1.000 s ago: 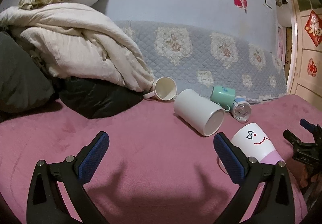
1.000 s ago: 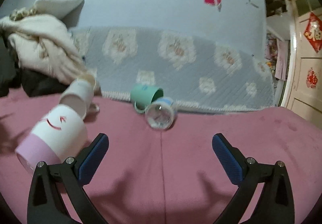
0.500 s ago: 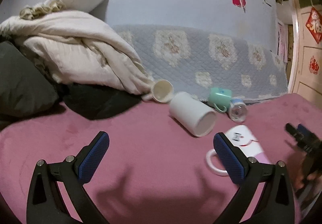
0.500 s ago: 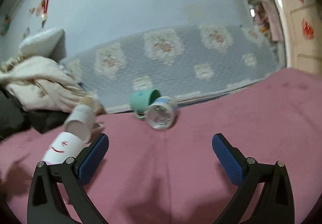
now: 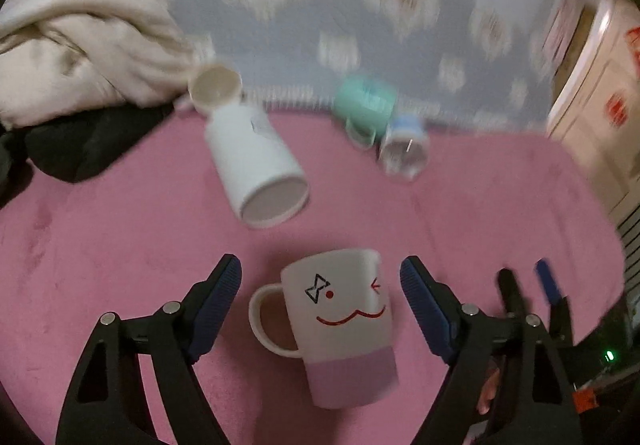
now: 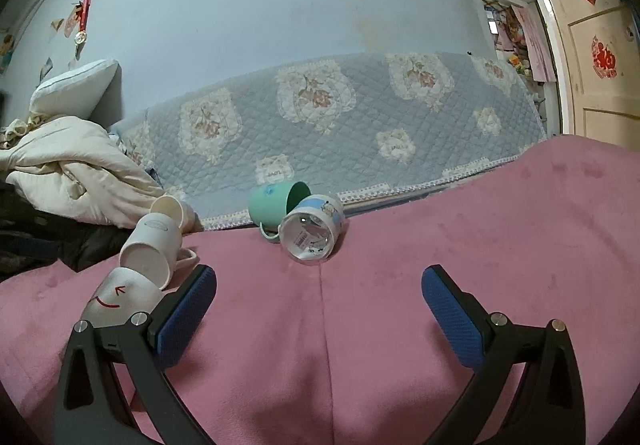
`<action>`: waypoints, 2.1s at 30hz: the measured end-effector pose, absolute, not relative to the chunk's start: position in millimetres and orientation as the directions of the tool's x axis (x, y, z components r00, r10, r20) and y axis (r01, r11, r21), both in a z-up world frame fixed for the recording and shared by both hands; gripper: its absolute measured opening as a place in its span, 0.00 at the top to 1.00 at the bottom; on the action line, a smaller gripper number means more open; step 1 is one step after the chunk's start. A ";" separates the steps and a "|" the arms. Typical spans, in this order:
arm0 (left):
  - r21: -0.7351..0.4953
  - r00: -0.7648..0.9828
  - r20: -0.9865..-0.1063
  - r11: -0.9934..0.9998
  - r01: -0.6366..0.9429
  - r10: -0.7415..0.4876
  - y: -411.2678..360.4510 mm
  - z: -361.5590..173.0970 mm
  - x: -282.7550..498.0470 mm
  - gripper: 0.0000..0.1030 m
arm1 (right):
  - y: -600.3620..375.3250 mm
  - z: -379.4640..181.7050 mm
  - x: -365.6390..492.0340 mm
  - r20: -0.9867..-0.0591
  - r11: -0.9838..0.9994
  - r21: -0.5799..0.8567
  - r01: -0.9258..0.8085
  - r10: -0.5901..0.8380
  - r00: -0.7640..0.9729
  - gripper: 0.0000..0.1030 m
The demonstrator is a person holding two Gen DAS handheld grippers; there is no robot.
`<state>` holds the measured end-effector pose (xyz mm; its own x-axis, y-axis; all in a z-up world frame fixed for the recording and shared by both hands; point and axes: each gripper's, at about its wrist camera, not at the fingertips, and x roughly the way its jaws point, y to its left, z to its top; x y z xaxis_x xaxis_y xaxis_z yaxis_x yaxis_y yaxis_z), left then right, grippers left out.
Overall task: Flip cup upright
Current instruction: 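Move the left tool to the smiley mug and grasp its body, then rotate the smiley mug with the left tool so its opening faces up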
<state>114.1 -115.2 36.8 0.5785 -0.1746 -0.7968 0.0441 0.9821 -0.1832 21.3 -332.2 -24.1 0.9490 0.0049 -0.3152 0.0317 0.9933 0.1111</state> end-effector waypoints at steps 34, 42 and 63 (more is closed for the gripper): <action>0.187 0.729 -0.682 0.977 0.101 0.056 -151.9 55.2 82.2 0.22 | -373.9 -34.6 26.1 -0.336 0.945 0.306 0.117 -0.008 0.942 0.00; 0.172 0.791 -0.611 0.979 0.110 0.019 -149.7 39.2 72.7 0.22 | -376.4 -34.0 26.6 -0.330 0.942 0.317 0.111 0.000 0.944 0.00; 0.241 0.937 -0.348 0.963 0.118 -0.028 -150.7 44.1 17.0 0.02 | -372.4 -32.6 28.5 -0.314 0.948 0.302 0.103 -0.003 0.949 0.00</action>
